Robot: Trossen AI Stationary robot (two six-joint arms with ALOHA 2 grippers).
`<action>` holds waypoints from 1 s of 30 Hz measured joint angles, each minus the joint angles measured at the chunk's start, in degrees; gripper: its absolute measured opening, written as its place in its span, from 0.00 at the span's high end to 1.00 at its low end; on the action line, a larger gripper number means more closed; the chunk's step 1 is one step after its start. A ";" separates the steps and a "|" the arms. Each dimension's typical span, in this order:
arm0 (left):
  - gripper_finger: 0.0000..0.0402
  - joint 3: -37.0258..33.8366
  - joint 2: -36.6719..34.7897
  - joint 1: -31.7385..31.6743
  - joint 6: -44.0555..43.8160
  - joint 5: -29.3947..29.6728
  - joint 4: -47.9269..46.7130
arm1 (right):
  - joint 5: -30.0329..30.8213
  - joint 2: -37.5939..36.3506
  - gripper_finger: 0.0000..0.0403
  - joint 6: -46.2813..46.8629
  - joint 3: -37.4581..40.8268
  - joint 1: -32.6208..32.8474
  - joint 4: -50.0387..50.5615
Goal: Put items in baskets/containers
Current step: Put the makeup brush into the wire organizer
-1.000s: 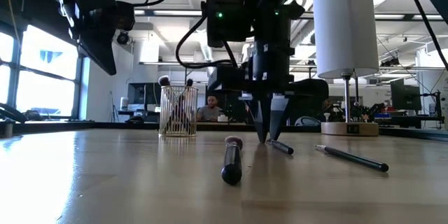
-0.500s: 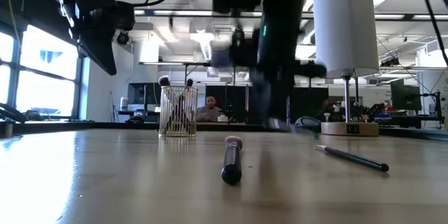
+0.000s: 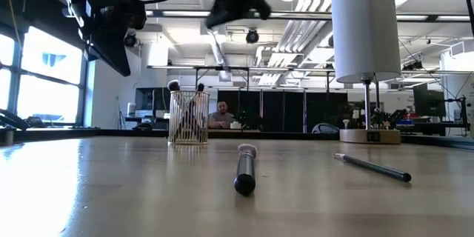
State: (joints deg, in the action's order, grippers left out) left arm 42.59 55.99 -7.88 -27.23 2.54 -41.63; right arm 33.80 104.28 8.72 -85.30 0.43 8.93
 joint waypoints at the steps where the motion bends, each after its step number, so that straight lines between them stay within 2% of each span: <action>1: 1.00 0.00 0.02 0.00 -0.01 0.00 0.15 | -2.24 0.55 1.00 -3.20 0.00 -1.40 -5.25; 3: 1.00 0.00 0.01 0.00 0.20 0.16 0.08 | -6.07 1.87 1.00 -8.07 -0.10 -3.92 -15.04; 6: 1.00 0.00 0.02 0.00 0.65 0.76 0.10 | -11.76 4.42 1.00 -12.85 -0.12 -7.06 -23.55; 9: 1.00 0.00 0.02 0.00 0.69 0.76 0.06 | -18.05 7.20 1.00 -13.08 -0.04 -9.63 -27.09; 13: 1.00 0.00 0.02 0.00 0.67 0.63 0.06 | -22.64 10.63 1.00 -10.82 -0.04 -11.69 -27.09; 21: 1.00 0.00 0.02 0.00 0.44 0.55 0.08 | -22.26 12.97 0.97 -12.21 -0.04 -11.76 -24.10; 30: 1.00 0.02 0.02 0.00 0.42 2.44 2.42 | -23.92 12.68 0.83 -8.75 -0.04 -11.76 -16.89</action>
State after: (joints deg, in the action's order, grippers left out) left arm 42.61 56.01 -7.88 -26.81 4.99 -39.21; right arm 9.88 116.96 -0.03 -85.34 -11.33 -7.96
